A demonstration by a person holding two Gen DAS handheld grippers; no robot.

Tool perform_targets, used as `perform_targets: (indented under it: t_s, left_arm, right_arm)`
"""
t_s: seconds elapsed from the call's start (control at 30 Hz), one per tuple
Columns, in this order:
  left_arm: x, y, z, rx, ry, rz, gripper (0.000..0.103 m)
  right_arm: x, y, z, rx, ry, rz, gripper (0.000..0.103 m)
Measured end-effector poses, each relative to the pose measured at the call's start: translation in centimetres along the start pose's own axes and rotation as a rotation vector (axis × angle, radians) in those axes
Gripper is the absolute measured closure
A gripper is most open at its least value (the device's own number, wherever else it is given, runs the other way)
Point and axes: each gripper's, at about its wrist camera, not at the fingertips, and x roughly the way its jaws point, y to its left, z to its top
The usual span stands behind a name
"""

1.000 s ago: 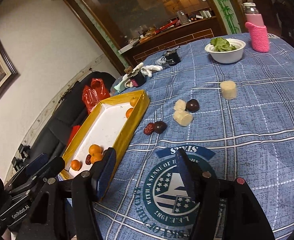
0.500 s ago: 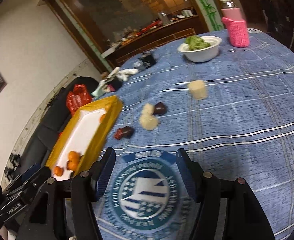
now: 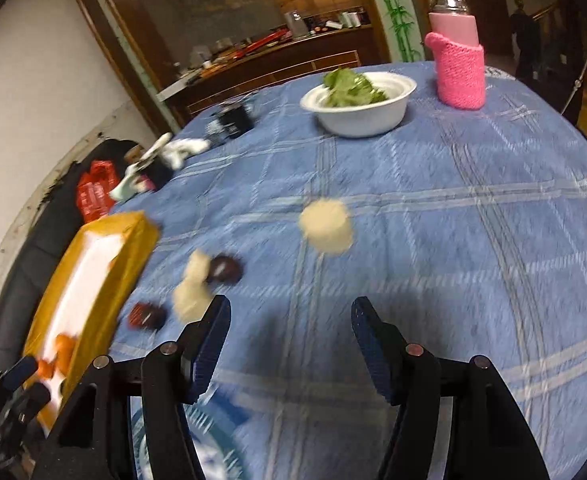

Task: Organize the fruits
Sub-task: 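Move both open tools back toward the remaining fruit, then grasp a yam piece with the left tool while the right tool grasps another yam piece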

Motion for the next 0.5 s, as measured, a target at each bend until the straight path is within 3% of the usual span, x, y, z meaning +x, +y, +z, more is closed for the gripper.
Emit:
perform_targets:
  t_s: [0.23, 0.5]
  left_arm:
    - [4.4, -4.5, 2.5, 0.108, 0.004, -0.048, 0.019]
    - [9.8, -7.8, 4.3, 0.218, 0.058, -0.053, 0.019]
  right_arm:
    - [4.1, -1.1, 3.2, -0.025, 0.039, -0.050, 0.036]
    - [5.8, -1.2, 3.6, -0.058, 0.048, -0.019, 0.036]
